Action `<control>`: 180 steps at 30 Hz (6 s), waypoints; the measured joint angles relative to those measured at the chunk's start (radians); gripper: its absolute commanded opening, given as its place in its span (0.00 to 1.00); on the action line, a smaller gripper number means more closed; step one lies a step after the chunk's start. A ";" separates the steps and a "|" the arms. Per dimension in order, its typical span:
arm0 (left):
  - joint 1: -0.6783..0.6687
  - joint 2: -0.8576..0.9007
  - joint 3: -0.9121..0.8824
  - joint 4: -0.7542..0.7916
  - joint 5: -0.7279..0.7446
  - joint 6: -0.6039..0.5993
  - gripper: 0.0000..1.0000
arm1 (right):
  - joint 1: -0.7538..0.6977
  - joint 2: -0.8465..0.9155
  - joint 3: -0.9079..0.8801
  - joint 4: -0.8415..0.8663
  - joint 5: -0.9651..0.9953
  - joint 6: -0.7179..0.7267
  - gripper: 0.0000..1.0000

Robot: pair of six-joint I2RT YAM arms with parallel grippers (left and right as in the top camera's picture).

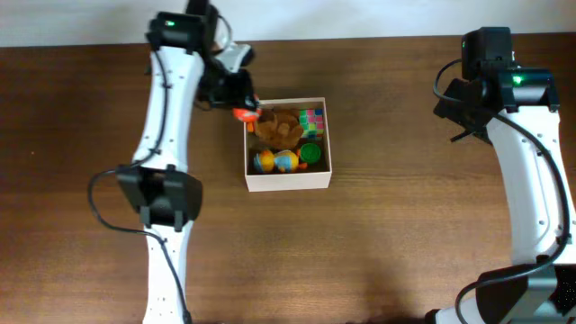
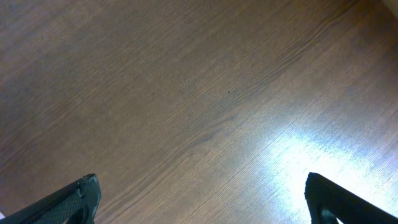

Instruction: Pack container

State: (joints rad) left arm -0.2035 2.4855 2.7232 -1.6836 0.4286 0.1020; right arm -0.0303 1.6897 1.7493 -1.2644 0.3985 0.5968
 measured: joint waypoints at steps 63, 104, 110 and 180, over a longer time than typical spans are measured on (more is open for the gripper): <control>-0.324 -0.198 -0.499 0.243 -0.282 0.011 0.32 | 0.000 0.000 0.000 0.000 0.000 0.000 0.99; -0.314 -0.242 -0.406 0.260 -0.378 -0.066 0.99 | 0.000 0.000 0.000 0.000 0.000 0.000 0.99; -0.178 -0.392 -0.364 0.279 -0.499 -0.150 0.99 | 0.000 0.000 0.000 0.000 0.000 0.000 0.99; -0.019 -0.490 -0.370 0.697 -0.486 -0.277 0.99 | 0.000 0.000 0.000 0.000 0.000 0.000 0.99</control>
State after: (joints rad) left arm -0.2226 1.9957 2.3535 -0.9871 -0.0570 -0.1749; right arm -0.0303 1.6897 1.7493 -1.2644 0.3988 0.5972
